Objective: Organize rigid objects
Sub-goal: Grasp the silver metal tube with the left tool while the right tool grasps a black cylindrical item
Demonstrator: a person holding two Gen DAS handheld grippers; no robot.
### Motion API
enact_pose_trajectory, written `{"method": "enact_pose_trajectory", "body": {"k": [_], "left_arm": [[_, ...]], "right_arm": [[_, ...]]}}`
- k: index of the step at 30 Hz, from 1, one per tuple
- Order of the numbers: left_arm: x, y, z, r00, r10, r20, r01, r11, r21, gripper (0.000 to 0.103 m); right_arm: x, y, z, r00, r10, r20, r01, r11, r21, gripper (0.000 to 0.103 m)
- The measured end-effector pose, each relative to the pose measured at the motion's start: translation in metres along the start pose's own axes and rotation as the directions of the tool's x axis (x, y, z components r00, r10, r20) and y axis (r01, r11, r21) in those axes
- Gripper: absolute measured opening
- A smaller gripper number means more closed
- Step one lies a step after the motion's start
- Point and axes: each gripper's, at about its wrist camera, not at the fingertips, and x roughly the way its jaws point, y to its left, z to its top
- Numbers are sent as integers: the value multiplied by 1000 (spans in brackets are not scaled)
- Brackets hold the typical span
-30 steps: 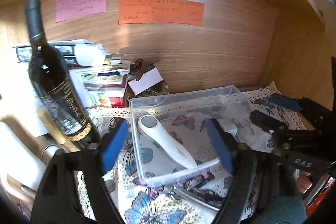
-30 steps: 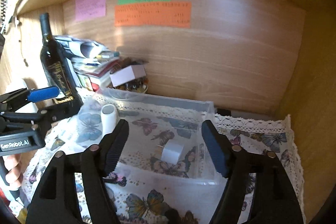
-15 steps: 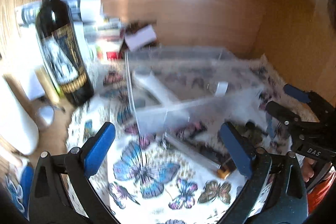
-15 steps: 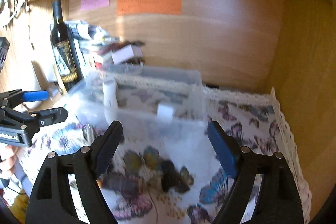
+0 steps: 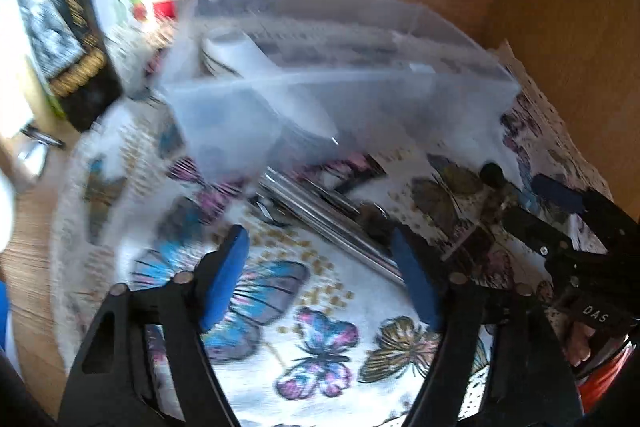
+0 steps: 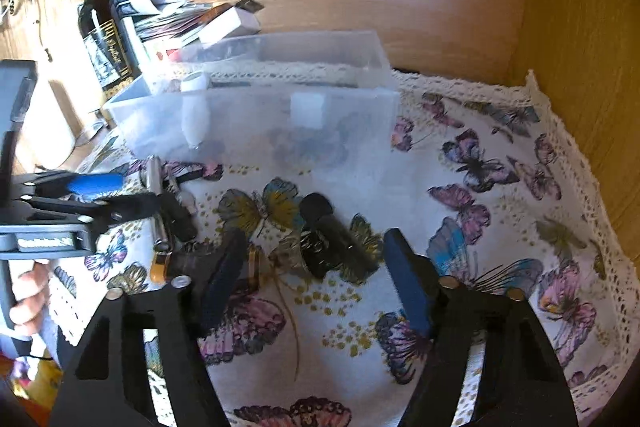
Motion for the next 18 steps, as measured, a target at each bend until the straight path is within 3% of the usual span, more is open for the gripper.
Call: {"method": "enact_pose_trajectory", "body": {"k": [7, 10, 18], "left_arm": [[-5, 4, -10, 1000, 11, 11, -11, 1000, 28, 46], [-13, 14, -16, 1000, 19, 8, -19, 999, 30, 36], [-24, 38, -17, 999, 44, 4, -44, 999, 15, 34]], "right_arm": [[1, 7, -7, 1000, 14, -19, -14, 1000, -25, 46], [3, 8, -6, 999, 13, -32, -14, 999, -34, 45], [0, 5, 1, 1000, -10, -5, 10, 1000, -15, 45]]}}
